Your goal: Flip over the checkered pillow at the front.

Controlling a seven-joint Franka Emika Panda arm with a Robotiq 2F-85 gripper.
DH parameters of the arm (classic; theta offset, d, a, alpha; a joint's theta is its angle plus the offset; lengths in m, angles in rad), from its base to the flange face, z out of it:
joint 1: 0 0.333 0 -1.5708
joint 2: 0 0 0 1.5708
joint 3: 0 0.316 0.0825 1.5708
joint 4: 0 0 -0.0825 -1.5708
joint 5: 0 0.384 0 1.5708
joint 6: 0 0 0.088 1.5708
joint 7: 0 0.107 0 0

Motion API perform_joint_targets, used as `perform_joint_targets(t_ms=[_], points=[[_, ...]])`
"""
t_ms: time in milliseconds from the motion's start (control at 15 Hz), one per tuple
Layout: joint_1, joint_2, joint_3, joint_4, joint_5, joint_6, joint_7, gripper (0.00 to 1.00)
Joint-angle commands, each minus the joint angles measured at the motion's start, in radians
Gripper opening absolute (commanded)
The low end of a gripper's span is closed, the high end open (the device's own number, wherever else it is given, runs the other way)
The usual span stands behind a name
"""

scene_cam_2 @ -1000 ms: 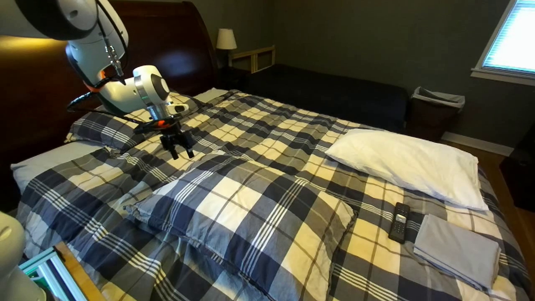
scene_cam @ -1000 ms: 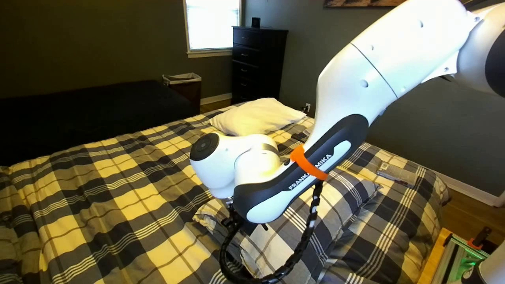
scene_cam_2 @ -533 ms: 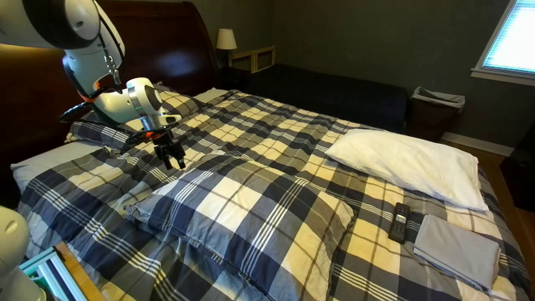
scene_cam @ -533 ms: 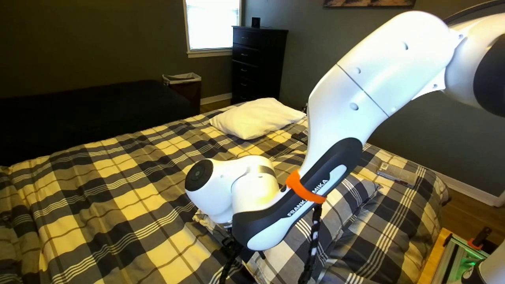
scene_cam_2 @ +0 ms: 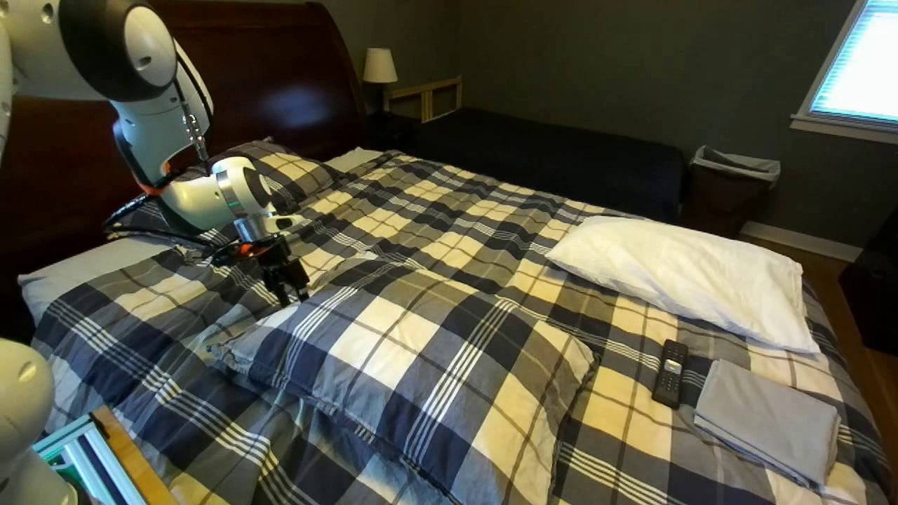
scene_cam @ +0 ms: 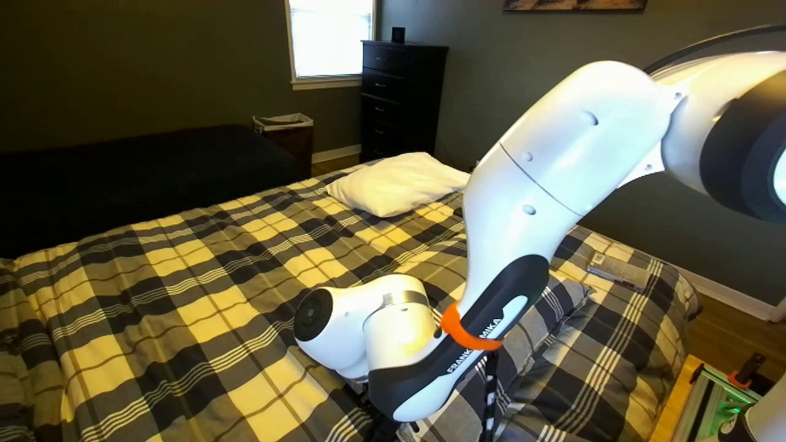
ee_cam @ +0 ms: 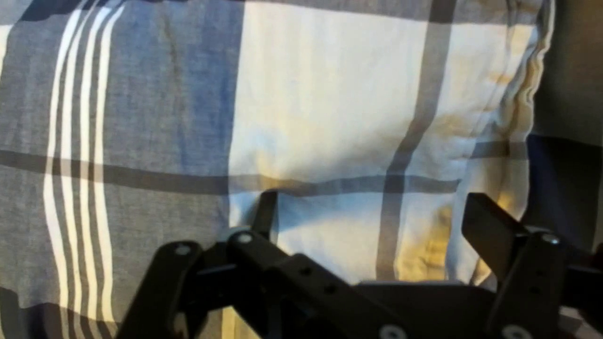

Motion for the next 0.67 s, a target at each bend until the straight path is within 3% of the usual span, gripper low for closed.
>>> perform_joint_targets(t_ms=[0,67,133,200,600], points=[[0.027,0.058,-0.036,0.032,-0.032,0.012,0.038,1.0],[0.028,0.071,-0.04,0.04,-0.03,0.009,0.033,1.0],[0.028,0.082,-0.043,0.049,-0.028,0.006,0.028,0.93],[0.031,0.094,-0.049,0.057,-0.029,0.007,0.028,0.74],[-0.005,0.063,-0.054,0.031,-0.001,0.071,0.024,0.27]])
